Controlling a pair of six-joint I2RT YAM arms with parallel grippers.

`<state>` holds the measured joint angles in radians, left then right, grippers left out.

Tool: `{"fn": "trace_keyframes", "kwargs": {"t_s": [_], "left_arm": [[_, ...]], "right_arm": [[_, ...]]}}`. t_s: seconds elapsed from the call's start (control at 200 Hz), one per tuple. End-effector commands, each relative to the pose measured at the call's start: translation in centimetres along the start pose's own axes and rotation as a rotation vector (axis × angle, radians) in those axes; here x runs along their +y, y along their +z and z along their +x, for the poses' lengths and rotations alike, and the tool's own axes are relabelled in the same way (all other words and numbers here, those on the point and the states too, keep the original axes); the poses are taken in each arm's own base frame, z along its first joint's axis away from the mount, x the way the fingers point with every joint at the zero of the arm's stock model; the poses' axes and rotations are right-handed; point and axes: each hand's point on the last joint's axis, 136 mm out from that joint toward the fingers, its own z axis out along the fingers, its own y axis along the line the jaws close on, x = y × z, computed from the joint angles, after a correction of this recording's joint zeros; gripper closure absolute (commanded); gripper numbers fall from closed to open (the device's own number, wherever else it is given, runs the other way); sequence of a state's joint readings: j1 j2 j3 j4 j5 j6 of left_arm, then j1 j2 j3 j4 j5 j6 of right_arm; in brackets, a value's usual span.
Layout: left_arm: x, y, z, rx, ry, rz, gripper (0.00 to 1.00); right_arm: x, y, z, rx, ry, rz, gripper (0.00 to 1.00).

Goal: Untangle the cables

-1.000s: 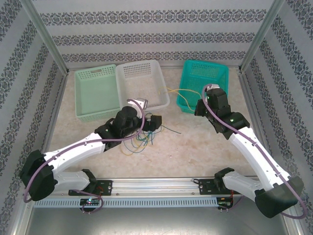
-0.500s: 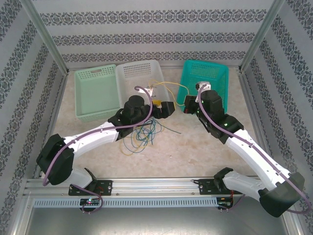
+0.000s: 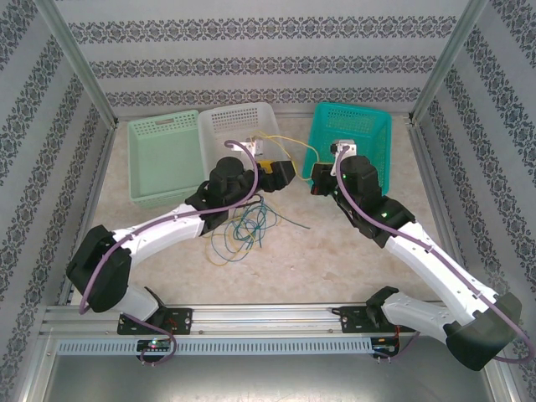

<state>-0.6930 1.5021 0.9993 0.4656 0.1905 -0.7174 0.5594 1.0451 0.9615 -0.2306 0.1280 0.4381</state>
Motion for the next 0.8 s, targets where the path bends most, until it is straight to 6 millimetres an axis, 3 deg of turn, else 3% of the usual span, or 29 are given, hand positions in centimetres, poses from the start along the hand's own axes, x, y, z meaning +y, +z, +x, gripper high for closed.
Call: {"fn": "trace_keyframes", "kwargs": {"t_s": [0.0, 0.245, 0.41, 0.605, 0.744, 0.794], "left_arm": [[-1.2, 0.7, -2.7, -0.075, 0.011, 0.047, 0.24], [0.4, 1.1, -3.2, -0.099, -0.027, 0.03, 0.6], [0.0, 1.0, -3.4, -0.134, -0.057, 0.07, 0.76], [-0.1, 0.3, -3.7, -0.184, -0.098, 0.107, 0.8], [-0.9, 0.4, -3.7, -0.174, -0.088, 0.132, 0.82], [-1.2, 0.5, -3.9, -0.173, -0.088, 0.147, 0.74]], "right_arm": [[1.1, 0.3, 0.1, -0.005, -0.027, -0.051, 1.0], [0.7, -0.3, -0.3, -0.035, -0.006, -0.045, 1.0], [-2.5, -0.8, -1.5, -0.154, 0.221, -0.012, 1.0], [-6.1, -1.7, -3.0, -0.332, 0.513, -0.02, 1.0], [-5.6, -1.8, -4.2, -0.364, 0.552, -0.077, 1.0], [-5.0, -1.6, -4.4, -0.341, 0.515, -0.082, 1.0]]}}
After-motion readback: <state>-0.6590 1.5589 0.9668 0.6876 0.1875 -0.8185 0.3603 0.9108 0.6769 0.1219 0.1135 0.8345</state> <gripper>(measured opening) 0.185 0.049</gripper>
